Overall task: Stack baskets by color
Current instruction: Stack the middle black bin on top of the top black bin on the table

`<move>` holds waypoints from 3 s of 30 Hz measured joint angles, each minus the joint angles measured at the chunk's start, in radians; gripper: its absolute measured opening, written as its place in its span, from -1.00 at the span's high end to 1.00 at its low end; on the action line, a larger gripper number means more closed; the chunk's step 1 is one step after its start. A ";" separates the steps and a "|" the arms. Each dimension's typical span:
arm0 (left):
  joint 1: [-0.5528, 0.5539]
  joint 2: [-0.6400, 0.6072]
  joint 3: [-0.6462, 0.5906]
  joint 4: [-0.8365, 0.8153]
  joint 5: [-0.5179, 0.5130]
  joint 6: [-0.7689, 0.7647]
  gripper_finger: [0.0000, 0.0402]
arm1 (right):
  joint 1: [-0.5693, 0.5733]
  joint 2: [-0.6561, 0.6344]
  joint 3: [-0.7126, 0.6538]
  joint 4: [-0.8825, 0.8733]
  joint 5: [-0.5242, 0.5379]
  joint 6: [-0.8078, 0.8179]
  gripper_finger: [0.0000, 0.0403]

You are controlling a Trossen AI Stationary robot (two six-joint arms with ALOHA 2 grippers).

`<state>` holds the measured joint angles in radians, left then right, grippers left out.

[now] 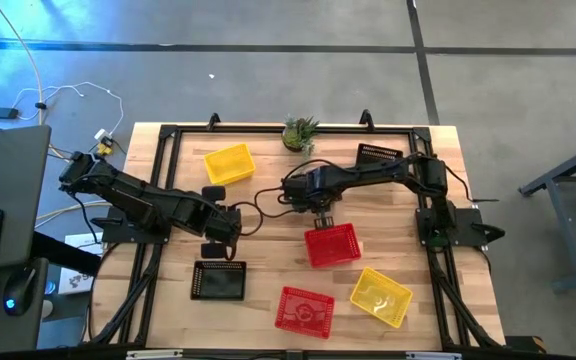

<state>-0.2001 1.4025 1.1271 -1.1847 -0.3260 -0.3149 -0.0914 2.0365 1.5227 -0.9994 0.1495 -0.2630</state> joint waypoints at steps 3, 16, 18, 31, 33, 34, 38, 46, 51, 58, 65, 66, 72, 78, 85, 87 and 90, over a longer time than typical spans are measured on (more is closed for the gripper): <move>0.000 0.000 0.000 0.001 0.000 0.000 0.61 | 0.000 0.000 0.000 -0.001 0.021 0.022 0.95; 0.000 0.000 0.000 0.010 0.000 0.000 0.61 | 0.008 -0.105 0.000 -0.051 0.095 0.119 0.99; 0.000 0.000 0.000 0.013 0.000 0.000 0.61 | 0.008 -0.142 0.000 -0.070 0.120 0.143 1.00; 0.000 0.000 0.000 0.023 0.001 -0.023 0.61 | 0.008 -0.369 0.000 -0.207 0.297 0.302 1.00; 0.000 0.000 0.000 0.023 0.001 -0.023 0.61 | 0.007 -0.392 0.000 -0.243 0.316 0.333 1.00; 0.000 0.000 0.000 0.023 0.001 -0.023 0.61 | 0.007 -0.400 0.000 -0.264 0.327 0.350 1.00; 0.000 0.000 0.000 0.023 0.001 -0.023 0.61 | 0.006 -0.439 -0.029 -0.310 0.376 0.396 1.00; 0.000 0.000 0.000 0.023 0.003 -0.023 0.61 | -0.058 -0.642 -0.361 -0.142 0.373 0.389 1.00; 0.000 0.000 0.000 0.025 0.008 -0.027 0.61 | -0.142 -0.748 -0.502 -0.064 0.332 0.311 1.00; 0.005 0.000 0.000 0.027 0.008 -0.027 0.61 | -0.279 -0.774 -0.582 -0.008 0.323 0.181 1.00; 0.005 0.000 0.000 0.028 0.009 -0.051 0.61 | -0.373 -0.773 -0.603 0.060 0.260 0.104 1.00; 0.005 0.000 0.000 0.028 0.008 -0.051 0.61 | -0.382 -0.773 -0.603 0.064 0.260 0.100 1.00; 0.005 0.000 0.000 0.029 0.008 -0.051 0.61 | -0.432 -0.773 -0.603 0.074 0.209 0.070 1.00; 0.005 0.000 0.000 0.029 0.008 -0.051 0.61 | -0.441 -0.772 -0.603 0.078 0.202 0.060 1.00; 0.005 0.000 0.000 0.030 0.008 -0.051 0.61 | -0.441 -0.772 -0.603 0.085 0.179 0.060 1.00; 0.005 0.000 0.000 0.030 0.008 -0.051 0.61 | -0.441 -0.772 -0.603 0.085 0.175 0.055 1.00; 0.005 0.000 0.000 0.030 0.008 -0.052 0.61 | -0.441 -0.772 -0.603 0.085 0.175 0.053 1.00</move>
<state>-0.1951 1.4025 1.1271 -1.1545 -0.3176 -0.3672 -0.5327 1.2644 0.9195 -0.9146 0.3241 -0.2104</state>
